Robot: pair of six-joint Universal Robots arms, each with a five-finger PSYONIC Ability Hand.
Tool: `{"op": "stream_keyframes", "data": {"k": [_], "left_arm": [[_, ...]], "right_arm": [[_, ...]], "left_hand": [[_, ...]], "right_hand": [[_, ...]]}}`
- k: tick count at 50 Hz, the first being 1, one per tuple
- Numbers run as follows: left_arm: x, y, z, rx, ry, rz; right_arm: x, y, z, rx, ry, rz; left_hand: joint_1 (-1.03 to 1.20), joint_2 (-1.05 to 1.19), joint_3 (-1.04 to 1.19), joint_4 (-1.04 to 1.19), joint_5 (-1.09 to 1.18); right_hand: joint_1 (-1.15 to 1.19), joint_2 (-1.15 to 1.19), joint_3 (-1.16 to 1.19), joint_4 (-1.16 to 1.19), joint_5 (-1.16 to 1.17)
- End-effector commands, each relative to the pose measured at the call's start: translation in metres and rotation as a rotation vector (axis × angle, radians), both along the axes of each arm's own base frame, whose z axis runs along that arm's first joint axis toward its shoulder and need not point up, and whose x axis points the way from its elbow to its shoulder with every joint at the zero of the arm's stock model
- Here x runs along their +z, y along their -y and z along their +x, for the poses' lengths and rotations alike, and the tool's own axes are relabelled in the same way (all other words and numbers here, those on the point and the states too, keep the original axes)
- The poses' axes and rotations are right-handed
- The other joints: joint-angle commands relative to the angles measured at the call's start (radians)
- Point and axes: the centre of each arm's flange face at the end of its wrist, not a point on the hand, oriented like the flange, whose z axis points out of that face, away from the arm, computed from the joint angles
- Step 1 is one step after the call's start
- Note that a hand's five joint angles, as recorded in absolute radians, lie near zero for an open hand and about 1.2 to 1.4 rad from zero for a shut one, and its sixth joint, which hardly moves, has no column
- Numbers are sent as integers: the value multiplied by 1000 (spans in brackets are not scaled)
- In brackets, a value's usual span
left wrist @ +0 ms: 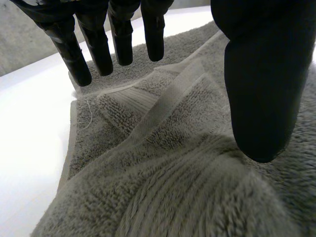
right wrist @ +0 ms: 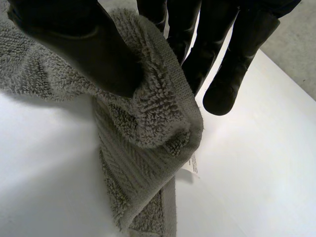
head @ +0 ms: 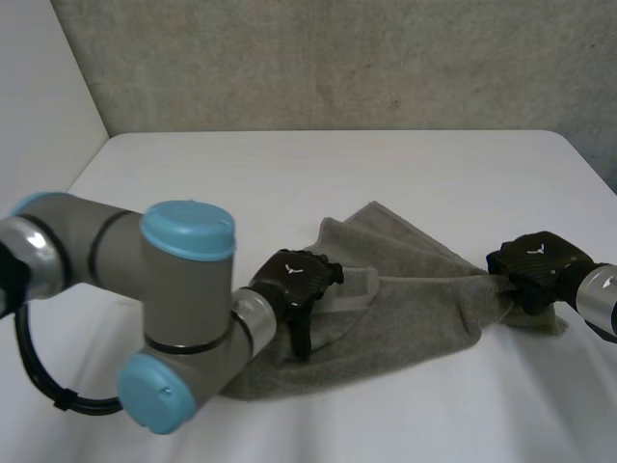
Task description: Fold the towel.
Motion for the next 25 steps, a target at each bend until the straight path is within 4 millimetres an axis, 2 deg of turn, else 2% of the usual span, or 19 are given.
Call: {"op": "stream_keyframes", "data": {"k": [1,9,19,20,21,23,24,25], "left_arm": [[-5,6,-19,26,1,-45],[-10,20,-38,32,-18,-79],[-30,28,-40,77,34,-58],[-31,28,-40,75,36,-56],[-31,28,-40,75,36,-56],[-28,28,-40,79,32,-59],[-28,28,-40,79,32,-59],[-26,27,-39,81,28,-61]], "right_arm": [[-1,-3,0,-1,2,-14],[-3,-4,0,-1,1,-16],[-2,-3,0,1,-2,-28],[-2,-2,-1,-1,-2,-33],[-2,-2,-1,-1,-2,-33],[-1,0,-1,-1,-2,-42],[-1,0,-1,-1,-2,-42],[-1,0,-1,-3,-3,-42]], "left_hand": [[157,157,157,120,156],[227,228,228,190,226],[424,425,425,387,423],[517,518,518,480,516],[518,519,519,481,517],[863,863,863,826,862],[864,865,865,827,864],[1013,1014,1013,976,1012]], "right_hand": [[62,54,70,35,30],[62,54,70,35,30],[62,54,70,35,30],[62,54,70,35,30],[62,54,70,35,30],[62,54,70,35,30],[62,54,70,35,30],[62,54,70,35,30]]}}
